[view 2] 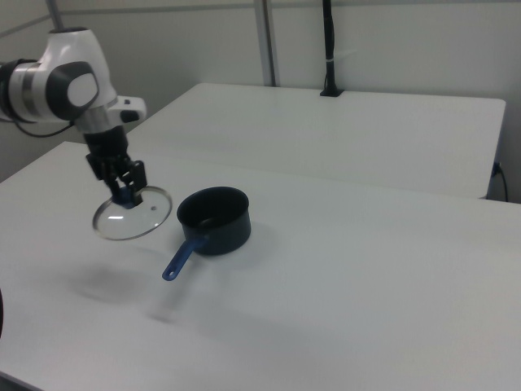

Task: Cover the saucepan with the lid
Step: 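Lift the glass lid and carry it over the saucepan rim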

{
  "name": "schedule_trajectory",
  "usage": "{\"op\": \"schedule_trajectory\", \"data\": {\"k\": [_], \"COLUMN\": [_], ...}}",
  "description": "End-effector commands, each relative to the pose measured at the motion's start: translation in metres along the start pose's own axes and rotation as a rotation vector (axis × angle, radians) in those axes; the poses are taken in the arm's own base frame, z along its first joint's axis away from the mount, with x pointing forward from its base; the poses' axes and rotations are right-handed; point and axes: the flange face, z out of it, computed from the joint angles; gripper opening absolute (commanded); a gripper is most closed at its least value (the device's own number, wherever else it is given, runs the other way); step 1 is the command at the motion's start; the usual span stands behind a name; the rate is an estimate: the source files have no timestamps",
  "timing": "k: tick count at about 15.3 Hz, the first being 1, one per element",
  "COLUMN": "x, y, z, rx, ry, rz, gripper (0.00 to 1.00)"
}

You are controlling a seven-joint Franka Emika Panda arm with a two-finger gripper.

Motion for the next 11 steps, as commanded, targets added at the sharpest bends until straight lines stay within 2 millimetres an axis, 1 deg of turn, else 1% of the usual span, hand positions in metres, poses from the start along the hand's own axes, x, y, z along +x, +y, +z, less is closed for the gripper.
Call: {"op": "schedule_trajectory", "data": {"k": [1, 2, 3, 5, 8, 9, 11], "x": [0.047, 0.065, 0.084, 0.105, 0.123, 0.127, 0.132], "y": [0.027, 0.035, 0.042, 0.053, 0.062, 0.066, 0.067], "z": [-0.006, 0.000, 0.010, 0.025, 0.038, 0.039, 0.045], "rx": [0.012, 0.008, 0.006, -0.005, -0.013, -0.013, -0.015], "ry": [-0.003, 0.001, 0.001, -0.003, -0.001, 0.003, 0.002], "rz": [0.072, 0.100, 0.139, 0.202, 0.241, 0.257, 0.281], "gripper": [0.32, 0.31, 0.31, 0.31, 0.31, 0.31, 0.31]}}
